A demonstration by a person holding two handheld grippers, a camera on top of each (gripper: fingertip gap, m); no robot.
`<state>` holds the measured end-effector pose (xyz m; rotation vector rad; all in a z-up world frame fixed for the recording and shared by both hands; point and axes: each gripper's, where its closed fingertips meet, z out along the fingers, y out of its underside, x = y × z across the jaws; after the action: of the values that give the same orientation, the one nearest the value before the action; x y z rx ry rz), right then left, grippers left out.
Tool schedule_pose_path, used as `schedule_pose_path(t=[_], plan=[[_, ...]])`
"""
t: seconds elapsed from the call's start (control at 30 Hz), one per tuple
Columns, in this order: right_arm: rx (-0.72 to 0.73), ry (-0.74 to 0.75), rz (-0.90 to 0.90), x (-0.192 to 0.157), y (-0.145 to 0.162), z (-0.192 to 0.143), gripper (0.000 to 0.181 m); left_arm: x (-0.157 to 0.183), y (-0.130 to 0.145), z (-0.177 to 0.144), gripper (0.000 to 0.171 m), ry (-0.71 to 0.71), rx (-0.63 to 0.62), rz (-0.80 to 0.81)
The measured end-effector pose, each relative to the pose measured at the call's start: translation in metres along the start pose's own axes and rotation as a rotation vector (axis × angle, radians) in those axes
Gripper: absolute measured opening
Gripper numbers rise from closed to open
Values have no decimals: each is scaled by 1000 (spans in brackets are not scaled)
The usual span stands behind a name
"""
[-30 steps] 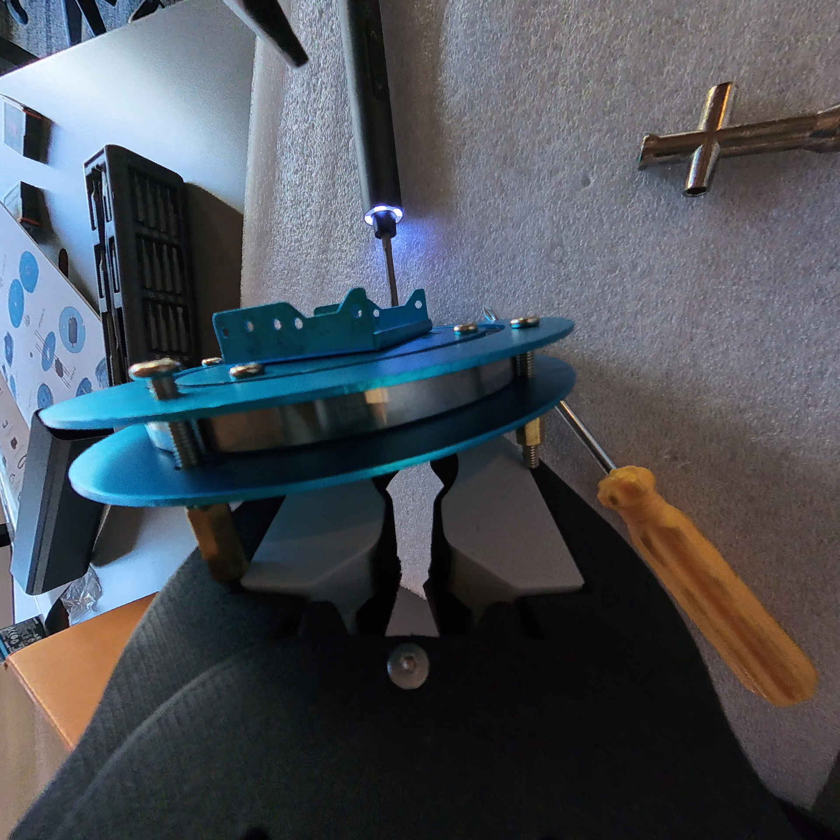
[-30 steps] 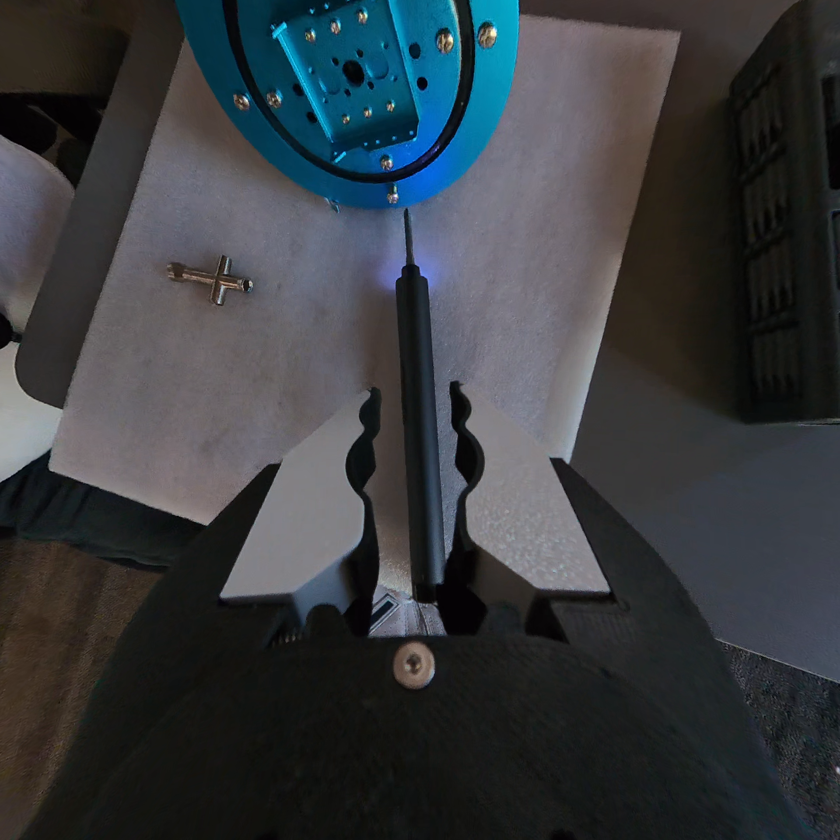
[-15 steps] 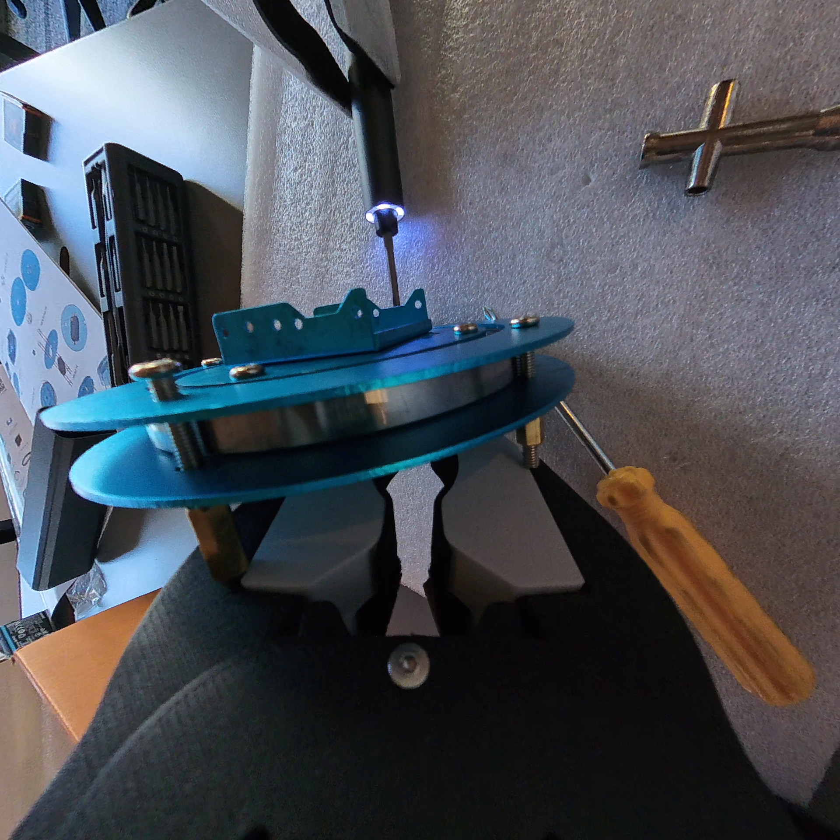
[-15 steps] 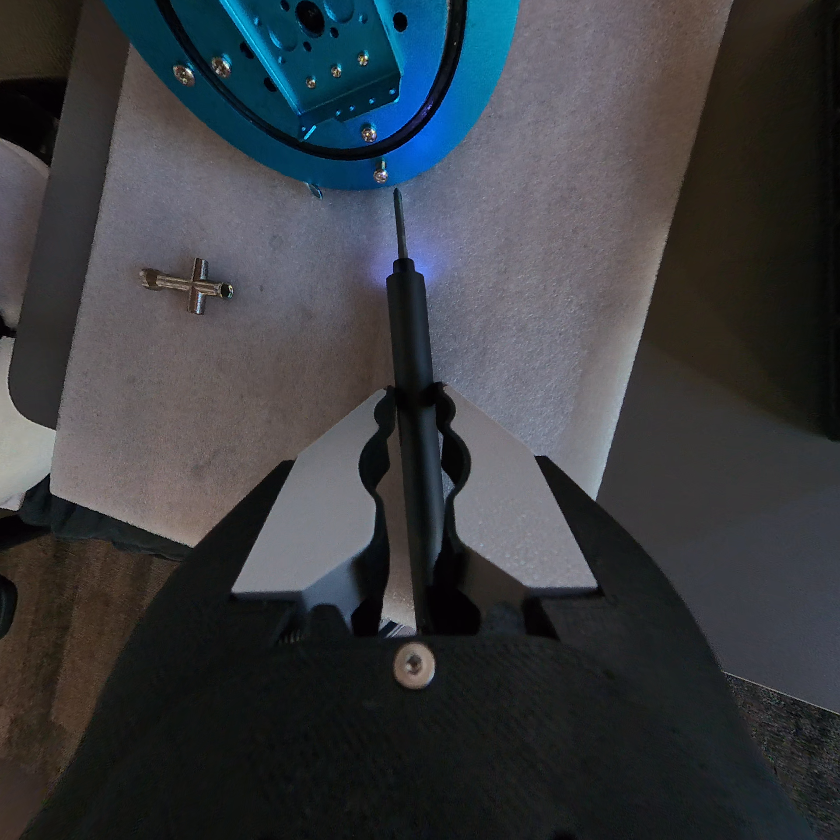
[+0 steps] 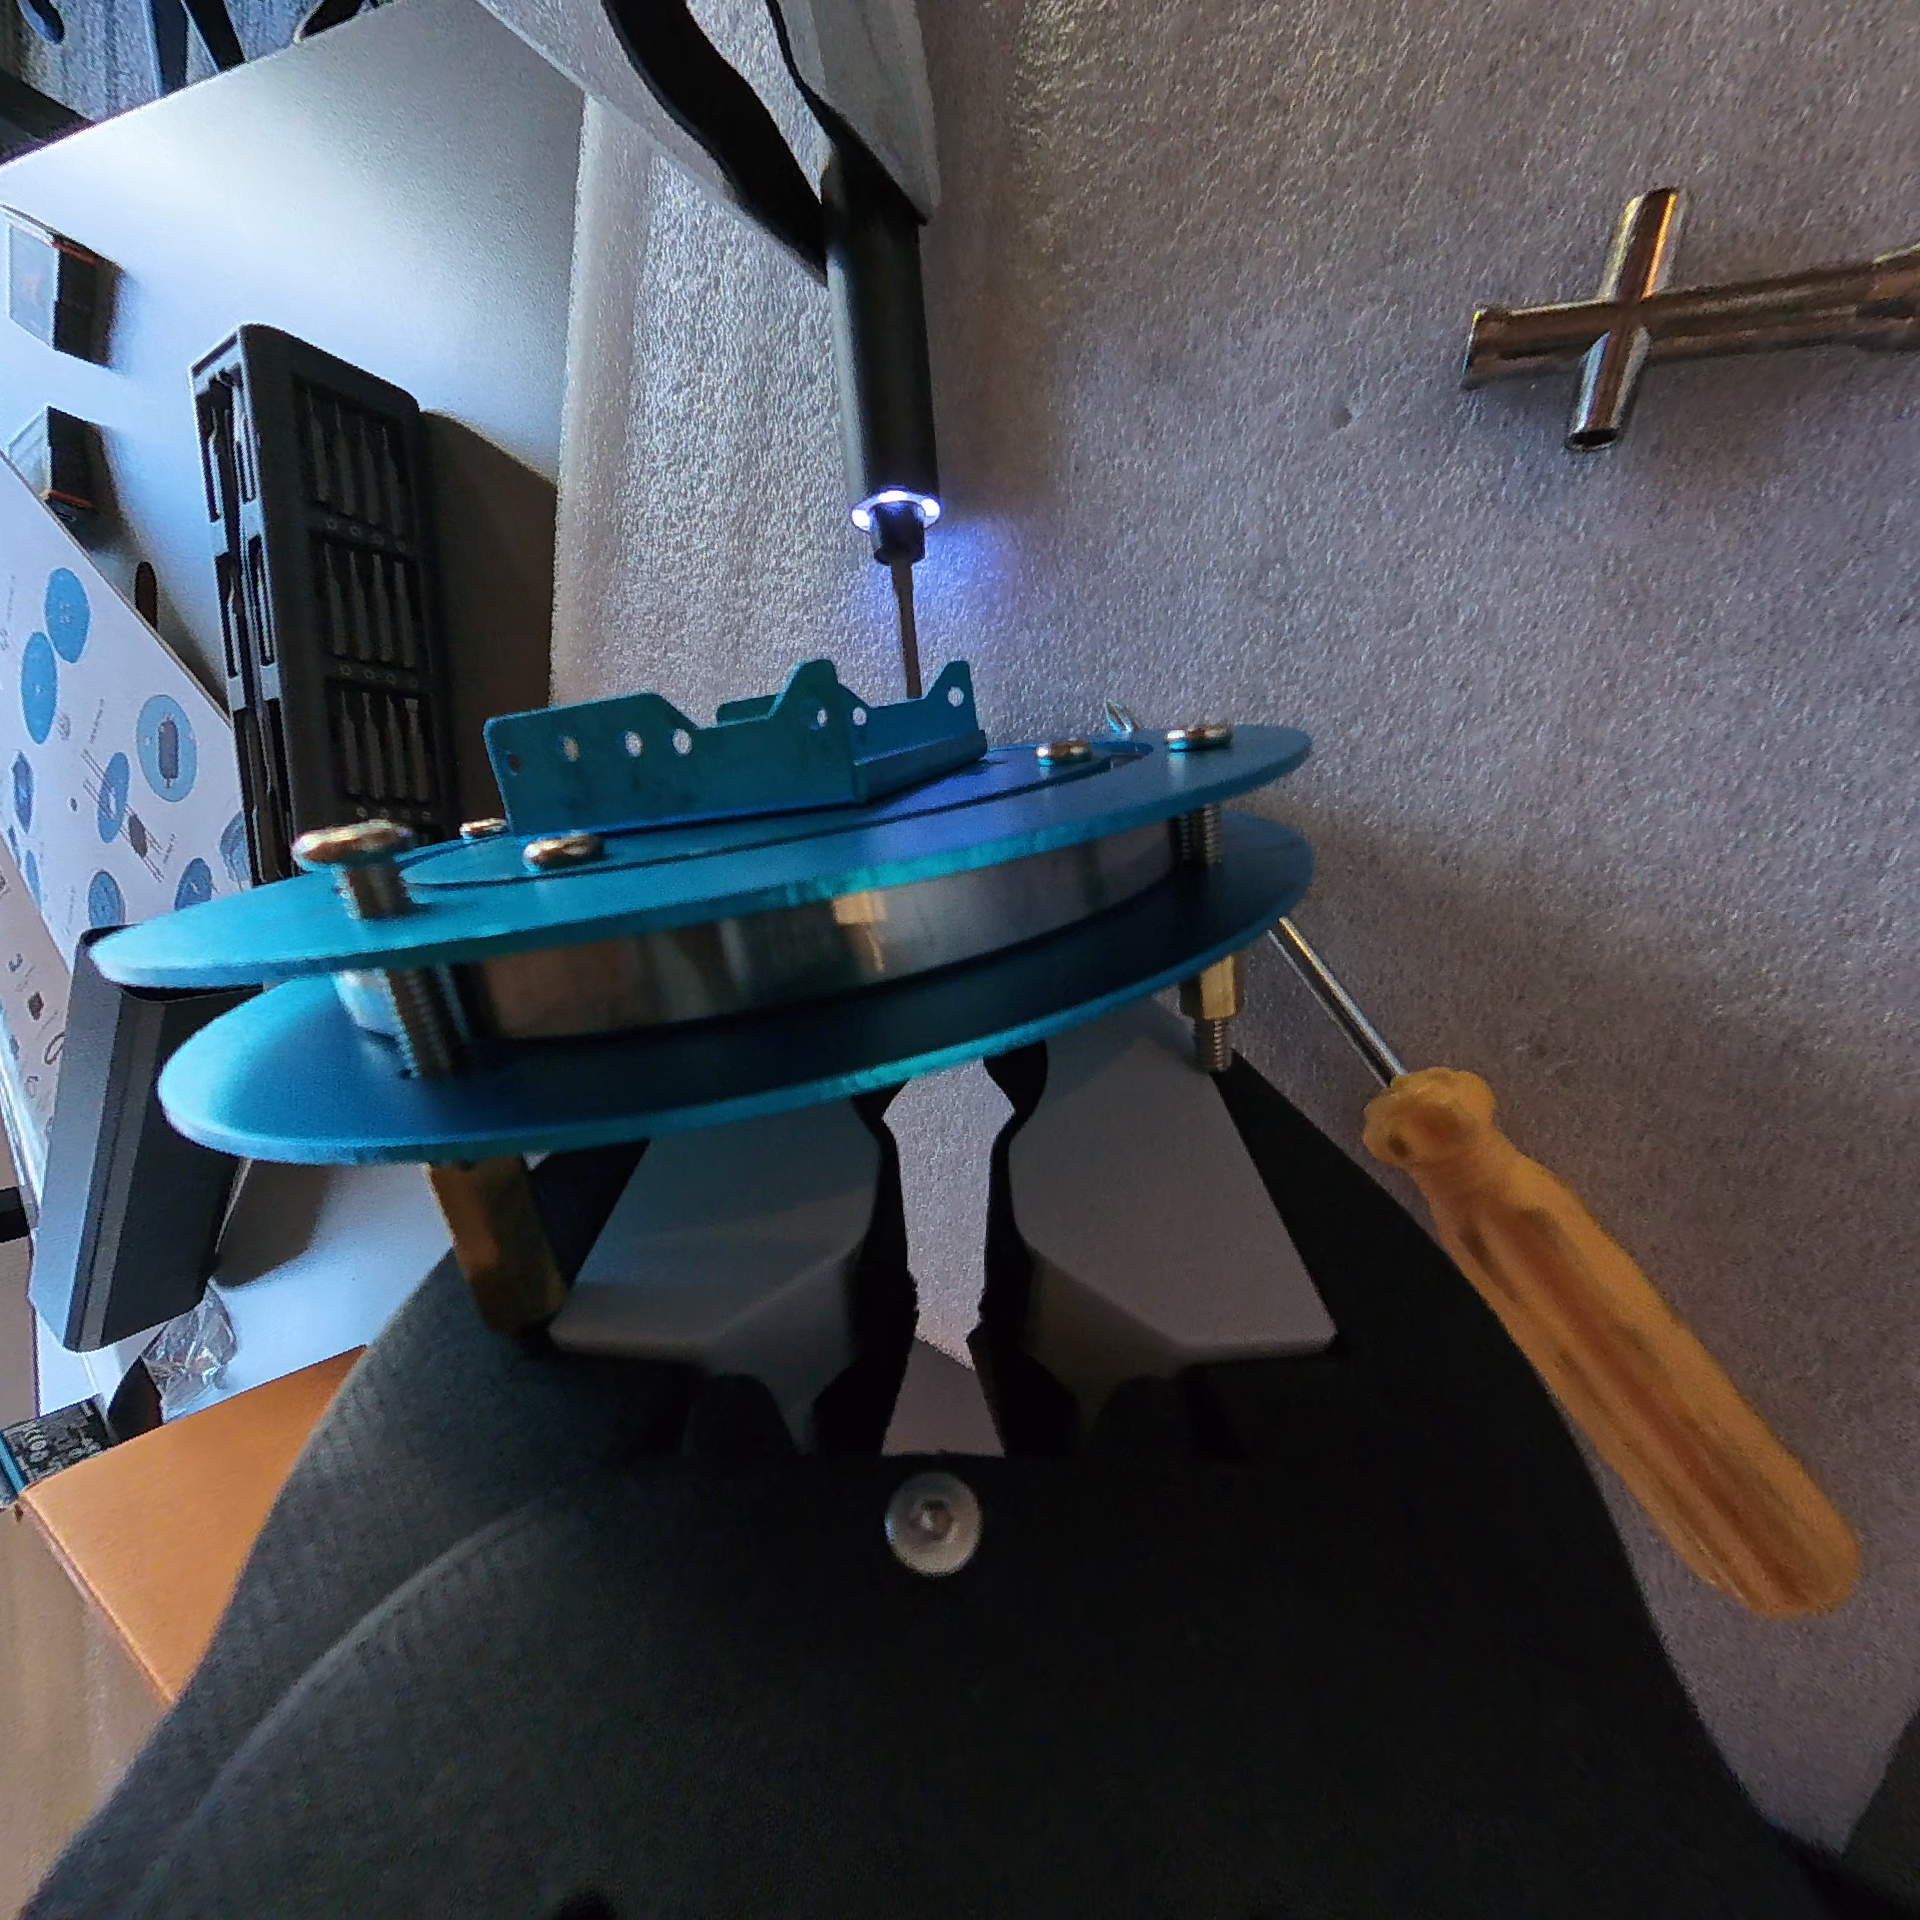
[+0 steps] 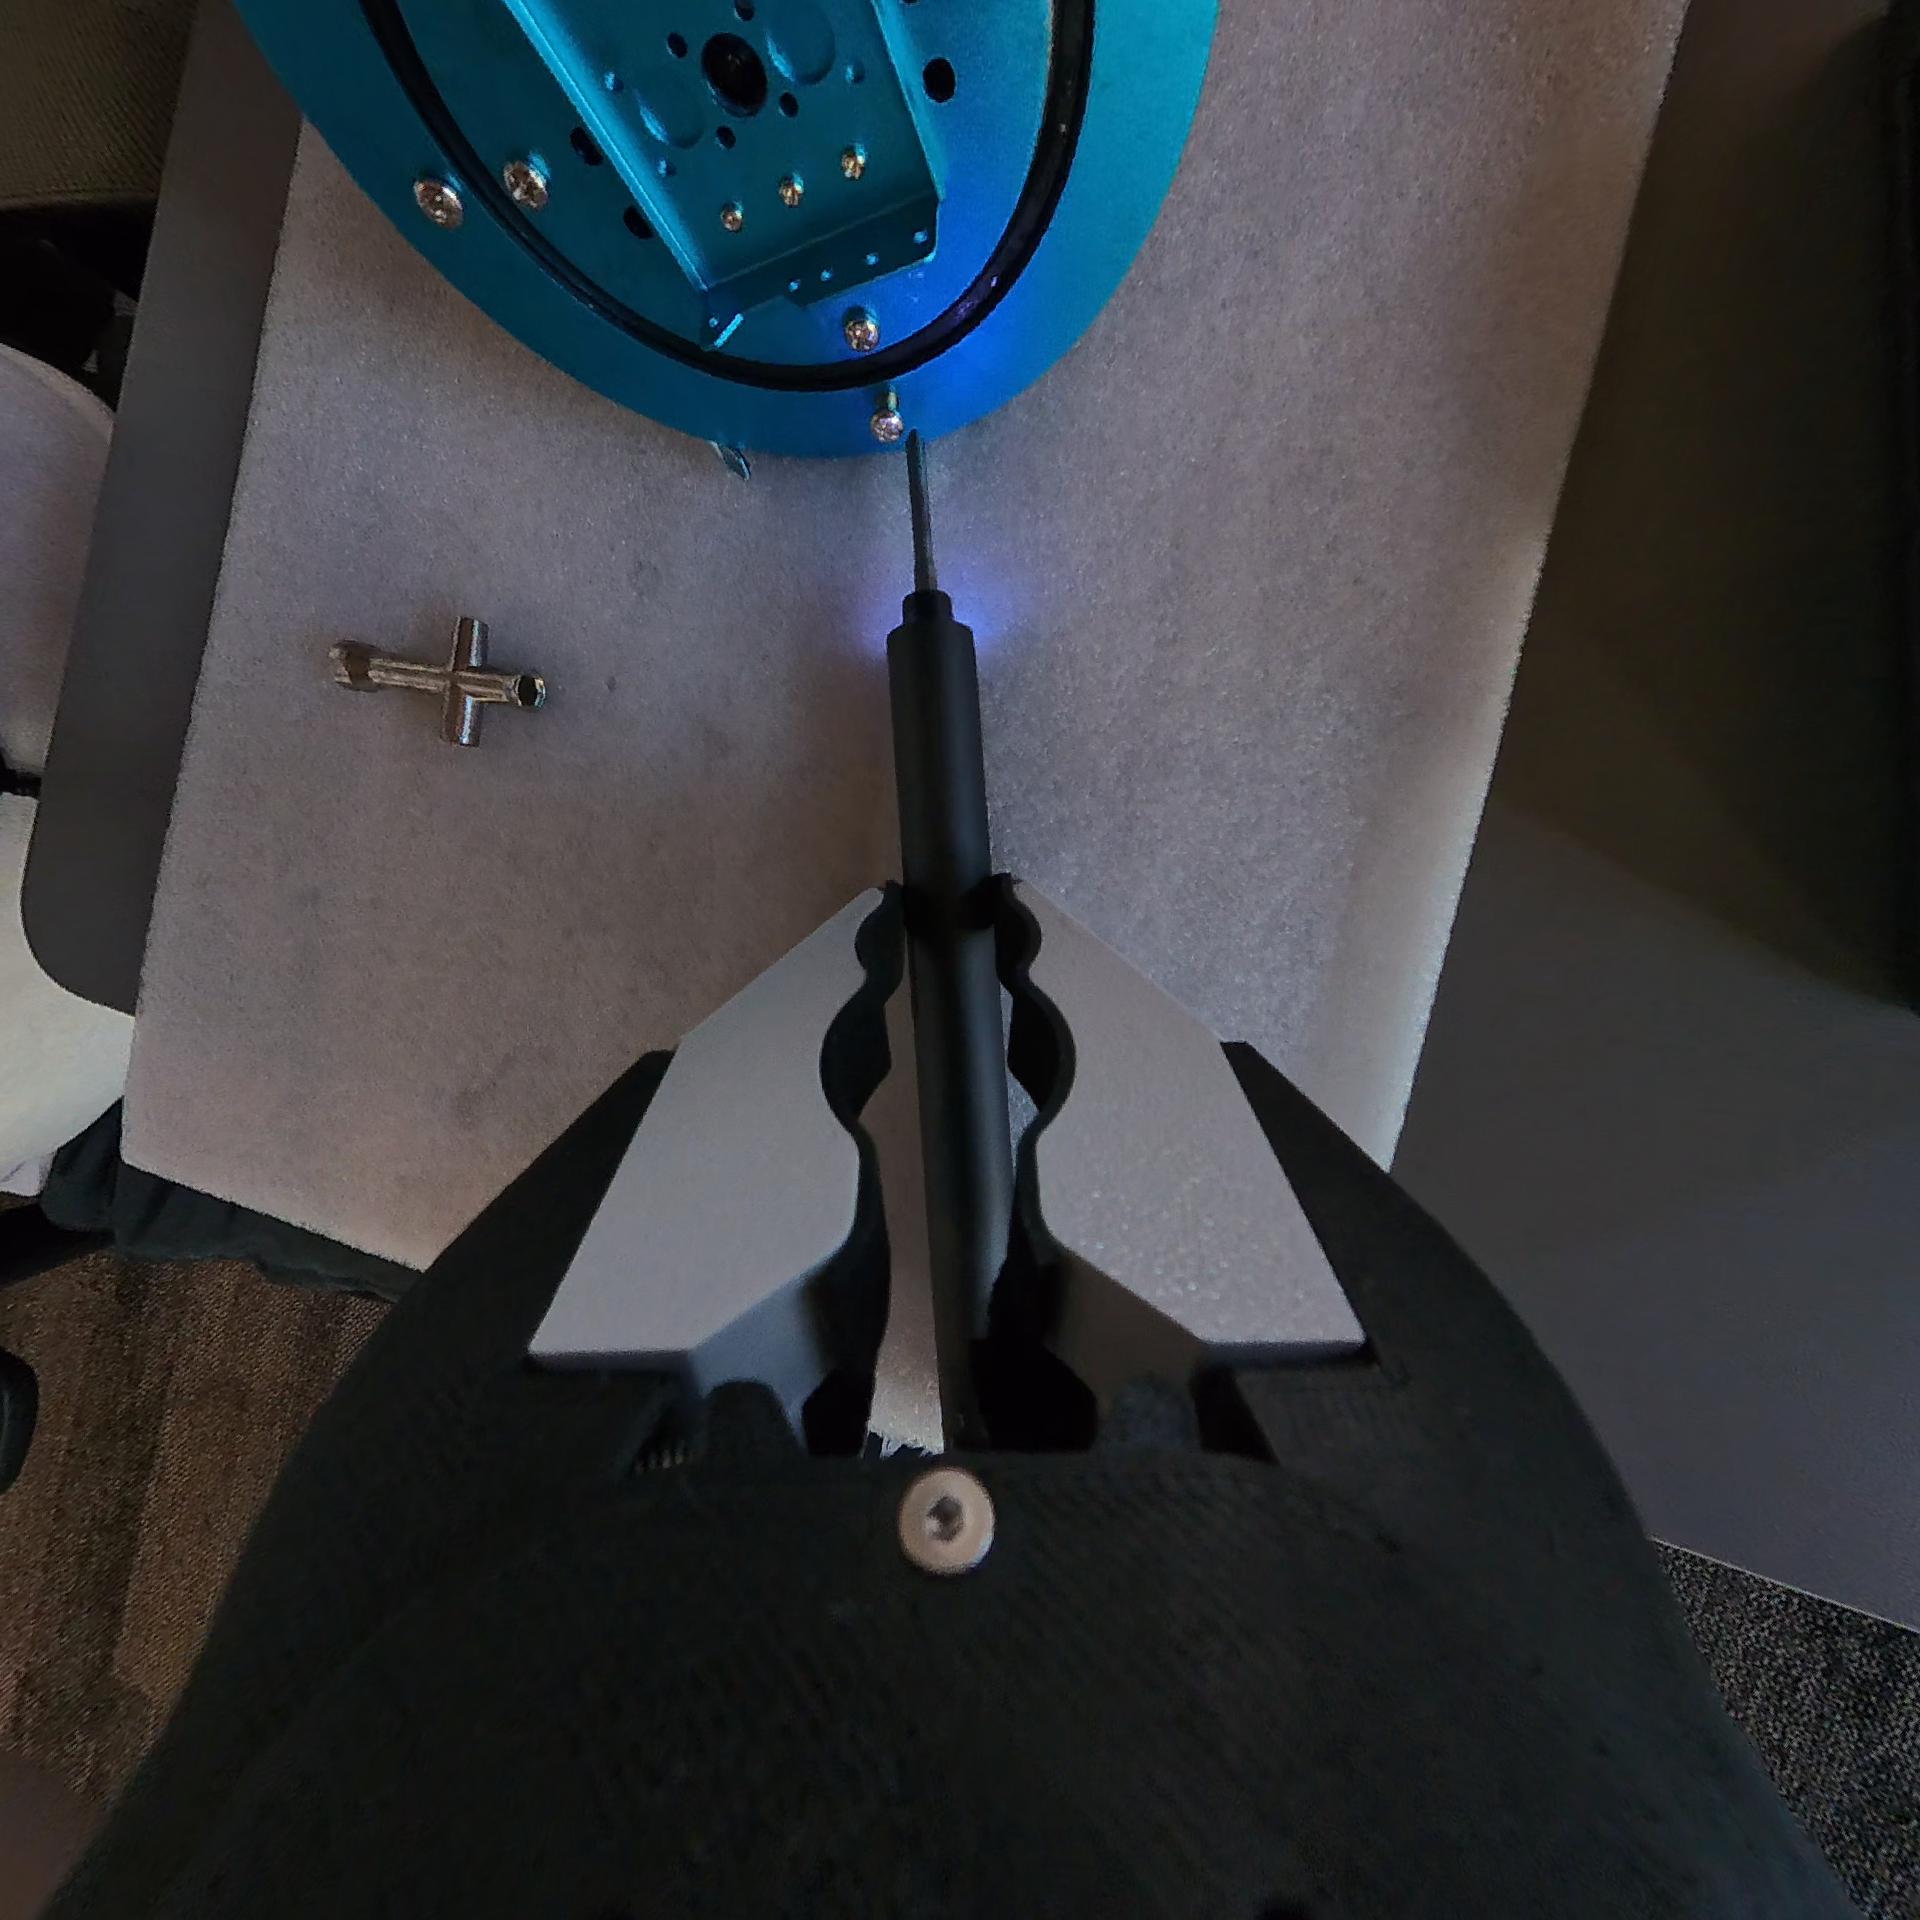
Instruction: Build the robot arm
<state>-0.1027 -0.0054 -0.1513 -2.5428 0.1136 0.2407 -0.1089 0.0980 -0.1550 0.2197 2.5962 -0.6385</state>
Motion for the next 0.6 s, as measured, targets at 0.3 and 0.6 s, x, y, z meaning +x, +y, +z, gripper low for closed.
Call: schedule_pose_path(t=[0.3, 0.6], plan=[[-10, 12, -3, 0, 0, 0, 15, 0, 0, 0, 2, 5, 3, -2], [3, 8, 10, -1, 3, -2, 15, 0, 0, 0, 2, 10, -10, 1]])
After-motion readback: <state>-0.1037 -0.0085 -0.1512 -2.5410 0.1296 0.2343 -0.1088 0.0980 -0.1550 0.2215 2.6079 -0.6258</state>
